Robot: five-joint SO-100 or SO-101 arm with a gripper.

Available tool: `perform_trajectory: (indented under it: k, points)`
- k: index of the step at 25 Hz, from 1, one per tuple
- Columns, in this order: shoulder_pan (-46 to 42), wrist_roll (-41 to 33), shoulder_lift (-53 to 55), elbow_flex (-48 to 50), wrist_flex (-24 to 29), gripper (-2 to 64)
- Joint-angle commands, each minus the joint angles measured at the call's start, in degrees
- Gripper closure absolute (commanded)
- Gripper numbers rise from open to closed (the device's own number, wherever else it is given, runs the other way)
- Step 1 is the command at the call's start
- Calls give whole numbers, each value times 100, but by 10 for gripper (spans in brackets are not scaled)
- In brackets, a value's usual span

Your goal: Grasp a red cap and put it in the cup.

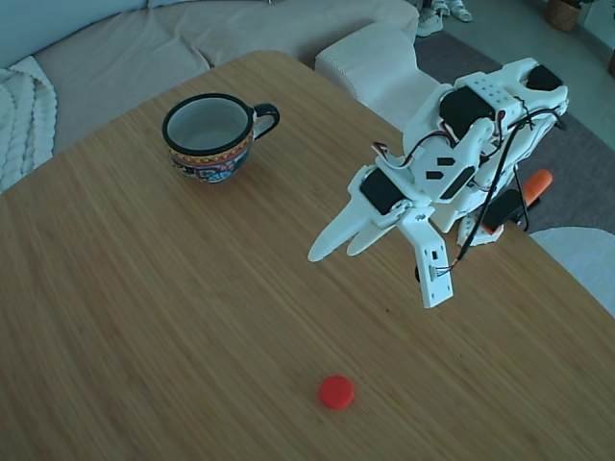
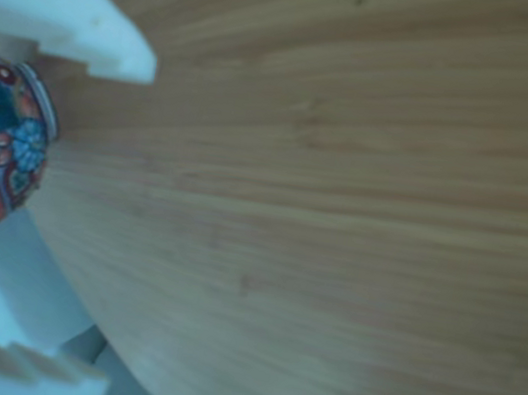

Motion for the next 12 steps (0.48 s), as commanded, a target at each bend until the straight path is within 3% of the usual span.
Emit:
perform_trajectory:
  k: [1, 12]
  points:
    - [-35, -26, 79, -70, -97, 251]
    - [-44, 18, -18, -817, 9, 251]
